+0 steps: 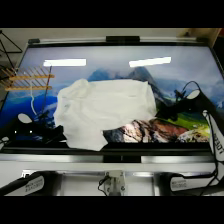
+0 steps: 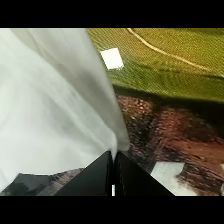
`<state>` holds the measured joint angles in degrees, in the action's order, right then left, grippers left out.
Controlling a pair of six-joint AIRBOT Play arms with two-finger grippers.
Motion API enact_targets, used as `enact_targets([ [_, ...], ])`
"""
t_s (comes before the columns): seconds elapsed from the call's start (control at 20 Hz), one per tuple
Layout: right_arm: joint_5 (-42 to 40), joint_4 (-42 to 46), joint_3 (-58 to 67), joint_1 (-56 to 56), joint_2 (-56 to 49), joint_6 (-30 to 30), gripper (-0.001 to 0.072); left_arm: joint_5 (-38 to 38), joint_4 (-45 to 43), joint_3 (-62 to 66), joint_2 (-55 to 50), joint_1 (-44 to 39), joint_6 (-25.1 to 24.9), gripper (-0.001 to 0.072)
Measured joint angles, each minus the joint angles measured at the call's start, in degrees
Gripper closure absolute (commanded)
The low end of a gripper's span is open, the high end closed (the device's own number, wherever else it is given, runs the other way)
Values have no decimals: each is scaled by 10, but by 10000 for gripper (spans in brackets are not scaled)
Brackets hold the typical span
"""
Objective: Fold the shirts.
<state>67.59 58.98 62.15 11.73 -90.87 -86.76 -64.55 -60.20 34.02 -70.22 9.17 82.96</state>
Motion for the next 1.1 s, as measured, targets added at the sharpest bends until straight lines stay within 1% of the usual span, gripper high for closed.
enact_targets([
  [0.15, 11, -1, 4, 0, 28, 11, 655, 27, -9, 39, 22, -3, -16, 678],
  [0.25, 23, -2, 26, 0, 68, 34, 655, 19, 0, 103, 63, -6, -37, 677],
  [0.35, 43, -3, 78, 0, 122, 60, 655, 26, -1, 206, 115, -5, -49, 677],
  [0.45, 51, -3, 159, 0, 185, 78, 655, 38, 0, 341, 163, -6, -50, 678],
  [0.55, 36, 7, 251, 0, 251, 84, 655, 70, 1, 485, 203, -6, -40, 678],
  [0.65, 5, 24, 327, 0, 318, 79, 655, 91, -1, 613, 231, -6, -11, 677],
  [0.75, -28, 44, 378, 0, 381, 71, 655, 96, -2, 707, 255, -6, 18, 678],
  [0.85, -47, 65, 405, 0, 437, 65, 655, 96, -4, 762, 279, -6, 35, 678],
  [0.95, -51, 96, 419, 0, 482, 60, 655, 86, -11, 790, 298, -6, 45, 677],
  [1.1, -25, 151, 428, 0, 521, 45, 655, 32, -35, 808, 312, -6, 53, 678],
])
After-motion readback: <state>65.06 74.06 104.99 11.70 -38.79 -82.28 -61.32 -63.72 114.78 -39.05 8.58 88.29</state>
